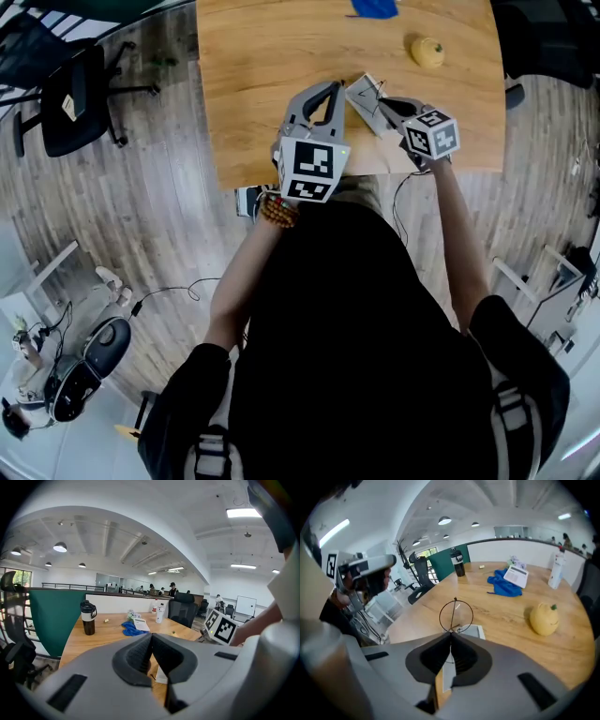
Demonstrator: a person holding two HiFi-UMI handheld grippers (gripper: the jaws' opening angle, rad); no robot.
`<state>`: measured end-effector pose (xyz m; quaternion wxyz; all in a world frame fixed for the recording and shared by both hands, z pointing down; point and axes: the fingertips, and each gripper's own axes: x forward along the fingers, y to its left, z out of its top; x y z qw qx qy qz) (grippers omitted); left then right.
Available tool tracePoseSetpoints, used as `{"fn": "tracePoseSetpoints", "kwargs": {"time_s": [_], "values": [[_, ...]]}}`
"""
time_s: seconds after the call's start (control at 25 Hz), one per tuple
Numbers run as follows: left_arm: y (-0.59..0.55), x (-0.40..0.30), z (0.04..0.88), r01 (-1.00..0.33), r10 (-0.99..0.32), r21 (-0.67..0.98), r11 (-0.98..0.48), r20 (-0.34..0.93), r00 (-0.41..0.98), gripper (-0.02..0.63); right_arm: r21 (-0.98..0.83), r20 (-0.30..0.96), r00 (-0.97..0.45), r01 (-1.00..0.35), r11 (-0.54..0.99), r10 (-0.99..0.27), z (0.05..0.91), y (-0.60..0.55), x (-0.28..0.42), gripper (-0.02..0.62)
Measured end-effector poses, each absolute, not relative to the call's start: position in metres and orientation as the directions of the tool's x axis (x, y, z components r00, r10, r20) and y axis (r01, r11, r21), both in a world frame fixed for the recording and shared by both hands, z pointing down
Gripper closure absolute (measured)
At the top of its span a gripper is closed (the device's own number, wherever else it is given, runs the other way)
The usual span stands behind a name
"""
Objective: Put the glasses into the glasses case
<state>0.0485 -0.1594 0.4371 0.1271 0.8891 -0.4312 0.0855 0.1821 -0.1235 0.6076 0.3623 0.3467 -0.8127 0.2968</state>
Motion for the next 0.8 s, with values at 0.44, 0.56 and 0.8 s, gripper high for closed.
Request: {"fn": "tracePoseSetpoints", "kwargs": {"time_s": [0.44, 0.56, 0.8], "values": [[-0.149, 0.076, 0.457, -0.748, -0.690, 0.146, -0.647, 0.305, 0.656, 0.588, -0.017, 0.975, -0.163, -0.731, 0.682, -0.151, 0.631, -0.086, 0.218, 0.586], [-0.149, 0.081, 0.461, -0.740, -0.678, 0.142, -0.657, 0.317, 0.663, 0.588, -0.041, 0.969, -0.191, -0.744, 0.667, -0.154, 0.636, -0.088, 0.208, 0.588], [-0.149, 0.090, 0.478, -0.723, -0.650, 0.145, -0.675, 0.348, 0.676, 0.587, -0.057, 0.878, -0.342, -0.769, 0.637, -0.334, 0.591, -0.109, 0.198, 0.589]]}}
